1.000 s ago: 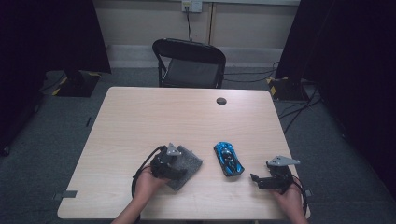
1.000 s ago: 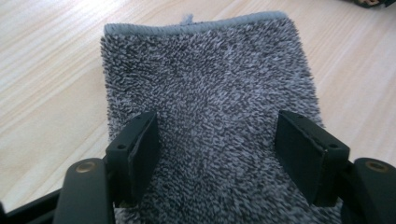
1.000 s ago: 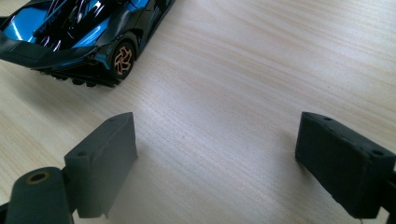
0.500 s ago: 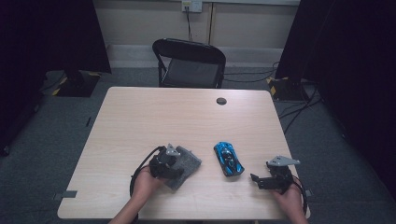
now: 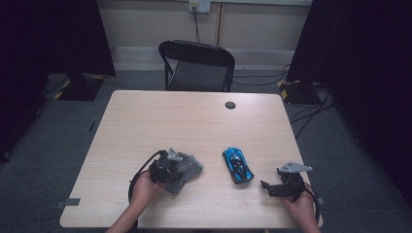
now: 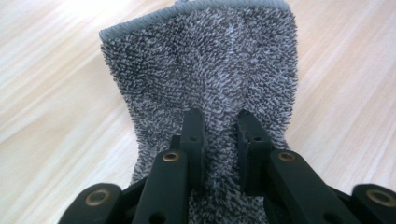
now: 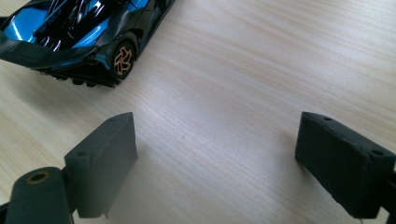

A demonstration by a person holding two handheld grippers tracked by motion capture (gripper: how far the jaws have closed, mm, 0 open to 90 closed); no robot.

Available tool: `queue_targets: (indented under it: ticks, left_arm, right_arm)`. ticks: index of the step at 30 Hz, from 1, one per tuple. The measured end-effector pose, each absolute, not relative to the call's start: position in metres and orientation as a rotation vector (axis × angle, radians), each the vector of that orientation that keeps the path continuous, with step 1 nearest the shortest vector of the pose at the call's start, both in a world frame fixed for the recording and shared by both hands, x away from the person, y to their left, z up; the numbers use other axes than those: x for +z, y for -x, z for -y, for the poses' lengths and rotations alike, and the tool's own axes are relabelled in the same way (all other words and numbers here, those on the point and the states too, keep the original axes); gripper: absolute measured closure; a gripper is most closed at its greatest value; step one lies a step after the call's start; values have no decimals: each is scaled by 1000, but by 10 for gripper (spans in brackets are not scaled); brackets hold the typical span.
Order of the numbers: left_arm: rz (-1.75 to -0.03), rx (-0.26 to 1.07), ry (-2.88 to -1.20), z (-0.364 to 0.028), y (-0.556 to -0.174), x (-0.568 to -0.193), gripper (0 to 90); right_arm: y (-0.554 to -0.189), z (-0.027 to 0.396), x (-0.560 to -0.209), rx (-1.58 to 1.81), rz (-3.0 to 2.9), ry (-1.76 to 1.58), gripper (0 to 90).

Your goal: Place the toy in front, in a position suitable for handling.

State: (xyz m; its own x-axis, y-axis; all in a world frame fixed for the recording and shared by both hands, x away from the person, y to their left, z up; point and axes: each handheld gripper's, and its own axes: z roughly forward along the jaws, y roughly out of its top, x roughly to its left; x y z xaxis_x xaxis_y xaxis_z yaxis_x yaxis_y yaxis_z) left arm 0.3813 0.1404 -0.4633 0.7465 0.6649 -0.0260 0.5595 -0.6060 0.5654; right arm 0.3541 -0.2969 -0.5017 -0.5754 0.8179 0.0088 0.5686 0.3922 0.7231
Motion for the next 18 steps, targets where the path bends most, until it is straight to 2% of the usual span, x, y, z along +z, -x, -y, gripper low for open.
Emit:
queue_targets:
  ticks: [10,18]
  left_arm:
    - [-954,258,-2376,-187,-368,-452,752]
    - [-982,232,-2383,-209,-358,-462,738]
  right_arm:
    - [-354,297,-502,993,-2306,-1203,121]
    - [-354,297,-502,993,-2306,-1203,121]
